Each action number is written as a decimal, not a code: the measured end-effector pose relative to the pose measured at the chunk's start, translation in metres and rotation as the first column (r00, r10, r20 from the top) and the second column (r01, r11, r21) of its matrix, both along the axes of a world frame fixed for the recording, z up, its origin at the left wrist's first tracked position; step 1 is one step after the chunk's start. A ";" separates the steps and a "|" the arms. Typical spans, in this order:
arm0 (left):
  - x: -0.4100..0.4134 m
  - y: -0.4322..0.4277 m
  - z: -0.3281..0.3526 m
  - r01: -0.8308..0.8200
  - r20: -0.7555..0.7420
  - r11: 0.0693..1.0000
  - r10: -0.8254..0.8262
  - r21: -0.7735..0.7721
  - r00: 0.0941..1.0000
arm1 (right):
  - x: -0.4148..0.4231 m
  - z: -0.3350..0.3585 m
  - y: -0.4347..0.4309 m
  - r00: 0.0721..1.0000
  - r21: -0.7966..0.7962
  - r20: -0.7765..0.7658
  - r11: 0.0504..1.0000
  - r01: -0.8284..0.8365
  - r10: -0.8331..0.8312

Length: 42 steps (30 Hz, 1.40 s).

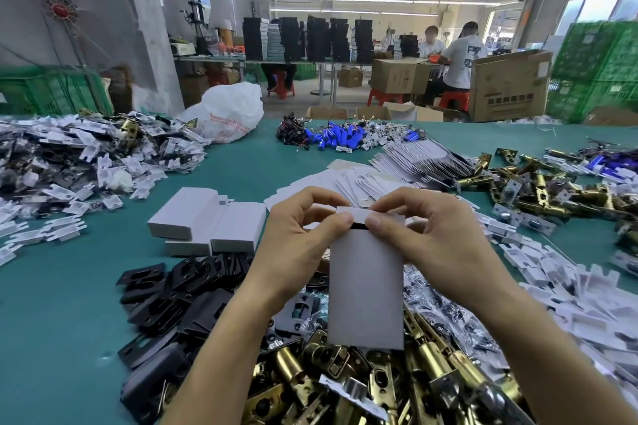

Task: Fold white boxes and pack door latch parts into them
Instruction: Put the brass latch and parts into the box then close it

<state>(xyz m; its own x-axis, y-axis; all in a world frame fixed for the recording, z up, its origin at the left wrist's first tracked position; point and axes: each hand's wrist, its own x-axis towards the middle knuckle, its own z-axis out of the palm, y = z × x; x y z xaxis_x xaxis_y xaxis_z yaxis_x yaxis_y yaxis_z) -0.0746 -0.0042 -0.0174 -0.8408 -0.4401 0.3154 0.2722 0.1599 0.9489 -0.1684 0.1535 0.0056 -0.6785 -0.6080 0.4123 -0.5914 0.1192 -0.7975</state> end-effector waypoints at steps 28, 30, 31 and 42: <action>0.005 -0.006 0.002 0.042 0.080 0.997 -0.048 0.069 0.996 | 0.005 0.006 -0.012 0.991 -0.049 0.059 0.991 0.126 -0.123; 0.004 -0.005 0.002 0.053 0.084 0.996 -0.059 0.074 0.995 | 0.005 0.008 -0.014 0.985 -0.007 -0.022 0.985 0.173 -0.174; 0.003 -0.004 0.001 0.054 0.087 0.996 -0.060 0.068 0.994 | 0.005 0.009 -0.015 0.980 0.005 -0.048 0.981 0.195 -0.195; 0.004 -0.003 0.005 0.014 0.101 0.995 -0.024 0.100 0.995 | -0.008 0.007 0.014 0.943 -0.068 0.288 0.985 -0.156 0.169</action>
